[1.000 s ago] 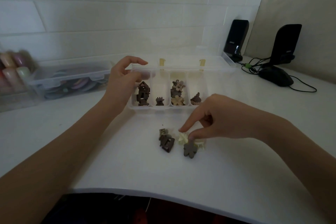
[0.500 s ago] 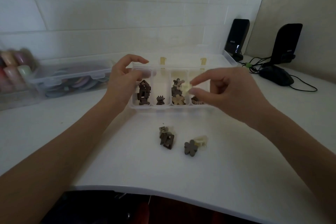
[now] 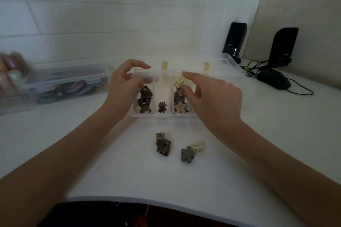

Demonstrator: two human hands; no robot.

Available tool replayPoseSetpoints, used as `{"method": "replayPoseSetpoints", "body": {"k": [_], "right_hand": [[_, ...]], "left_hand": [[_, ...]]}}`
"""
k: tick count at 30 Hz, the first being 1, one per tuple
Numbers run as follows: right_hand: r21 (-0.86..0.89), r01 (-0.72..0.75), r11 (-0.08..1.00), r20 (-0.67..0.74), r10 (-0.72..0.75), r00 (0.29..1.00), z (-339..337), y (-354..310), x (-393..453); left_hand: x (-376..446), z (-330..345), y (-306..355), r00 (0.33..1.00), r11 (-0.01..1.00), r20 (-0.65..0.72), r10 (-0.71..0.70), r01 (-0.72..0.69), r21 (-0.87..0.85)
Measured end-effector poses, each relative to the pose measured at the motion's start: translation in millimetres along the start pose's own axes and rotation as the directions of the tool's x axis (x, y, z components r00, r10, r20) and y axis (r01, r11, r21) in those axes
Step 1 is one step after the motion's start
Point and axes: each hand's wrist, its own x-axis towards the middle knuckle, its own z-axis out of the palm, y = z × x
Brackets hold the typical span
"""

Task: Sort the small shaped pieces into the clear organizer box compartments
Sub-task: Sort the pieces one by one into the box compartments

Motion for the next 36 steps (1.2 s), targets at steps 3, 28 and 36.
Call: {"method": "replayPoseSetpoints", "body": {"k": [3, 28, 36], "right_hand": [[0.038, 0.017, 0.999, -0.010, -0.016, 1.000, -1.1, 0.6, 0.5], [0.326, 0.442, 0.836, 0.285, -0.532, 0.797, -15.3, -6.1, -17.0], [0.265, 0.549, 0.793, 0.334, -0.610, 0.719, -11.8, -3.2, -19.8]], "left_hand": [[1.6, 0.9, -2.9, 1.000, 1.000, 0.005, 0.010, -0.010, 0.008], [3.7, -2.5, -3.3, 0.999, 0.999, -0.027, -0.041, 0.042, 0.015], [6.7, -3.8, -7.3, 0.999, 0.999, -0.020, -0.030, 0.030, 0.030]]}}
